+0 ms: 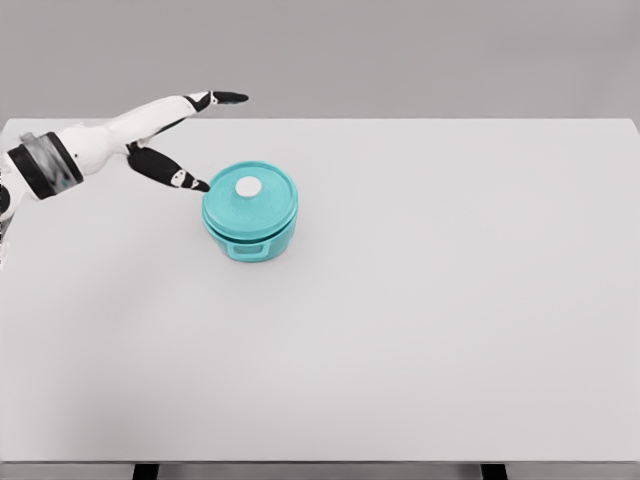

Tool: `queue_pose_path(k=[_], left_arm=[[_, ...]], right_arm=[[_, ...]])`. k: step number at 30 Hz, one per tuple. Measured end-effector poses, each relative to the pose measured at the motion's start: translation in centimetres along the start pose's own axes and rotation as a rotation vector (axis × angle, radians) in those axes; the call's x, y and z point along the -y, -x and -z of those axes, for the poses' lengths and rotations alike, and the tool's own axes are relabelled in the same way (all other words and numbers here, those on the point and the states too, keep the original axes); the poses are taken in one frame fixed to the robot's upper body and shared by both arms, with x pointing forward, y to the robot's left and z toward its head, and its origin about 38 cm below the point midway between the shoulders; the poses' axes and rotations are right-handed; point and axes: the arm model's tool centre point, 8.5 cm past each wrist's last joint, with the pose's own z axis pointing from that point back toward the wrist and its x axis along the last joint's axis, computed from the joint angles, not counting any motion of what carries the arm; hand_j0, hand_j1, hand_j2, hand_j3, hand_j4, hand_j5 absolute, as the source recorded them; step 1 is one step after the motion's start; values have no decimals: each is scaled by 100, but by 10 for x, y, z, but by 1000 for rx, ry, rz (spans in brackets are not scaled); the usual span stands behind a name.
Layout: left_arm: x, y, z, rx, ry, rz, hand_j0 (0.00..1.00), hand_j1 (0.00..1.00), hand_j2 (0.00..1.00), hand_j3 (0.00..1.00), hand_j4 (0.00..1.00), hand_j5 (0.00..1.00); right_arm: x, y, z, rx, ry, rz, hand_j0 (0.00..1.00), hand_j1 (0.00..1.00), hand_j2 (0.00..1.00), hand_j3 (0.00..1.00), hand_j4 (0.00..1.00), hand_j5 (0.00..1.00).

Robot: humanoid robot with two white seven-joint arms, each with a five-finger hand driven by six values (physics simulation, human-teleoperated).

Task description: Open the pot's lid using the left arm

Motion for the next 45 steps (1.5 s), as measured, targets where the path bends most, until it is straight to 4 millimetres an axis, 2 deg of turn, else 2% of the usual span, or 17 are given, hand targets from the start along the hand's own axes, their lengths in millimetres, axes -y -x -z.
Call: queue_pose_path(k=[6,14,18,34,45], left_arm=[[12,5,17,-11,8,-73,100,100,100,100,100,100],[31,3,34,-9,36,-65,100,100,100,100,100,100],[39,11,40,-23,35,-99,100,100,100,100,100,100],[57,25,49,-50,42,-165,100,100,100,100,100,100],[54,25,46,-51,47,-118,100,100,100,100,100,100]], right_arm=[[0,0,0,0,0,0,100,100,100,100,100,100],[0,0,0,0,0,0,100,100,100,100,100,100],[0,0,0,0,0,0,100,100,100,100,100,100],[0,0,0,0,0,0,100,100,100,100,100,100],[0,0,0,0,0,0,100,100,100,100,100,100]])
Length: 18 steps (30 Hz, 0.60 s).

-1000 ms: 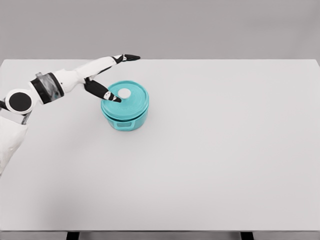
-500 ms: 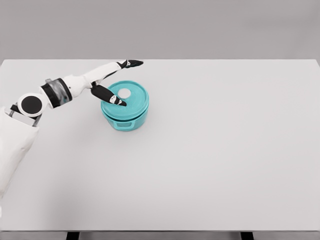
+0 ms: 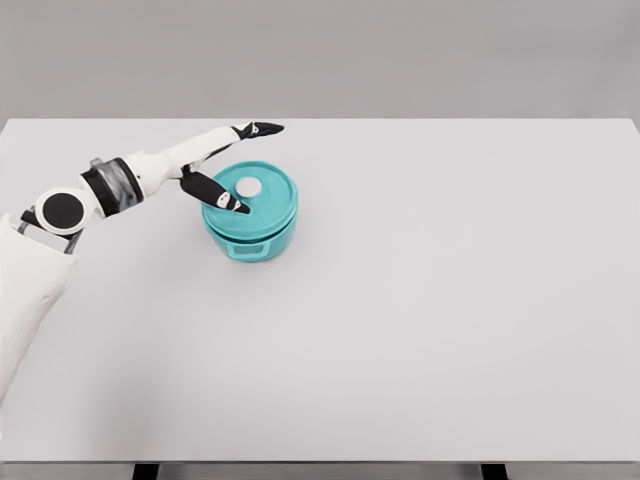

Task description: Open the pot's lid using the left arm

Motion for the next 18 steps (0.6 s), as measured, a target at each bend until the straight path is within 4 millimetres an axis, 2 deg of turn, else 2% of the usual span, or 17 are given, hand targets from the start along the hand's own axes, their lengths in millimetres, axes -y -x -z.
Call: queue_pose_path(k=[18], left_arm=[[-4,-2,-2,-20,3,87,100,100,100,100,100,100]], right_arm=[[0,0,0,0,0,0,100,100,100,100,100,100]])
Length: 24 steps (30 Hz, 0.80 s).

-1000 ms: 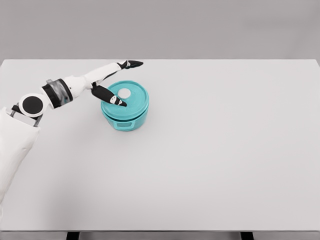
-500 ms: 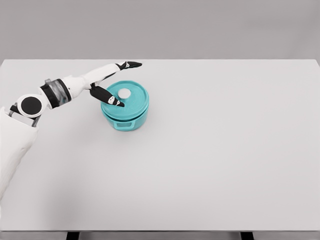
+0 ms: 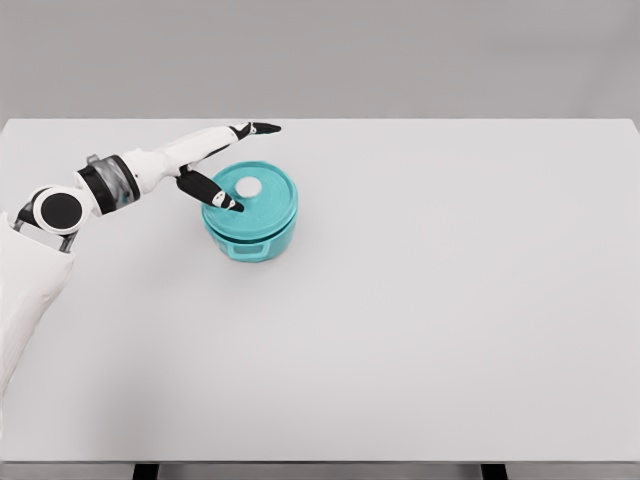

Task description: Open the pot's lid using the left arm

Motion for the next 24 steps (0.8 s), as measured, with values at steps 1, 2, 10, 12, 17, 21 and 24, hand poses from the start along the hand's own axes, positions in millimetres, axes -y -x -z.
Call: queue_pose_path(k=[1,2,10,12,17,21,24], left_arm=[[0,0,0,0,0,2,100,100,100,100,100,100],[-1,0,0,0,0,5,100,100,100,100,100,100],[-3,-2,-1,3,-11,7,100,100,100,100,100,100],[-7,-2,-3,15,-30,-23,100,100,100,100,100,100],[-12,-3,-5,35,-55,-67,100,100,100,100,100,100],[-12,0,-5,26,-65,-117,100,100,100,100,100,100],[-13,2,-6,15,-71,-162,100,100,100,100,100,100]], right_arm=[[0,0,0,0,0,0,100,100,100,100,100,100],[0,0,0,0,0,0,100,100,100,100,100,100],[0,0,0,0,0,0,100,100,100,100,100,100],[0,0,0,0,0,0,100,100,100,100,100,100],[0,0,0,0,0,0,100,100,100,100,100,100],[0,0,0,0,0,0,100,100,100,100,100,100],[0,0,0,0,0,0,100,100,100,100,100,100]])
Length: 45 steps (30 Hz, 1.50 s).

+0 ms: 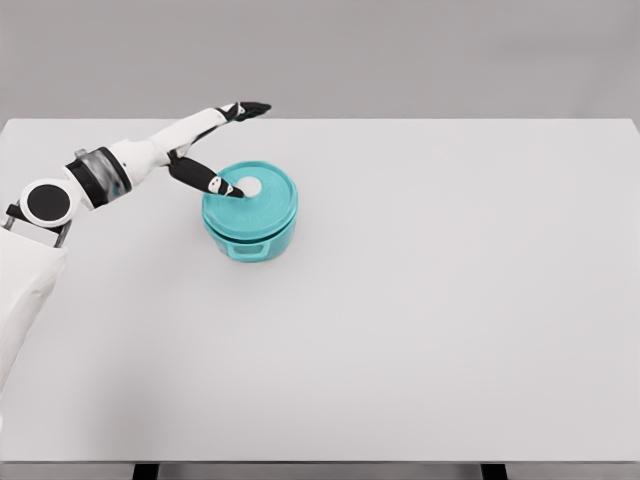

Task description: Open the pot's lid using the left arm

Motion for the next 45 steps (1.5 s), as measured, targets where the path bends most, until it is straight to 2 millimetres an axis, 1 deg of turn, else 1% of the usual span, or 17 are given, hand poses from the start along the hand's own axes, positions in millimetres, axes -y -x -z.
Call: queue_pose_path(k=[4,7,9,12,17,20,37,45], left_arm=[[1,2,1,-12,-7,-65,100,100,100,100,100,100],[8,7,-1,-20,-2,-101,100,100,100,100,100,100],[9,8,-1,-22,-1,-110,100,100,100,100,100,100],[17,14,-4,-36,7,-125,100,100,100,100,100,100],[19,14,-3,-40,13,-130,100,100,100,100,100,100],[25,18,-3,-53,20,-149,100,100,100,100,100,100],[21,14,-2,-51,16,-153,100,100,100,100,100,100],[19,17,-3,-74,9,-216,100,100,100,100,100,100]], right_arm=[[0,0,0,0,0,0,100,100,100,100,100,100],[0,0,0,0,0,0,100,100,100,100,100,100],[0,0,0,0,0,0,100,100,100,100,100,100],[0,0,0,0,0,0,100,100,100,100,100,100],[0,0,0,0,0,0,100,100,100,100,100,100],[0,0,0,0,0,0,100,100,100,100,100,100],[0,0,0,0,0,0,100,100,100,100,100,100],[0,0,0,0,0,0,100,100,100,100,100,100]])
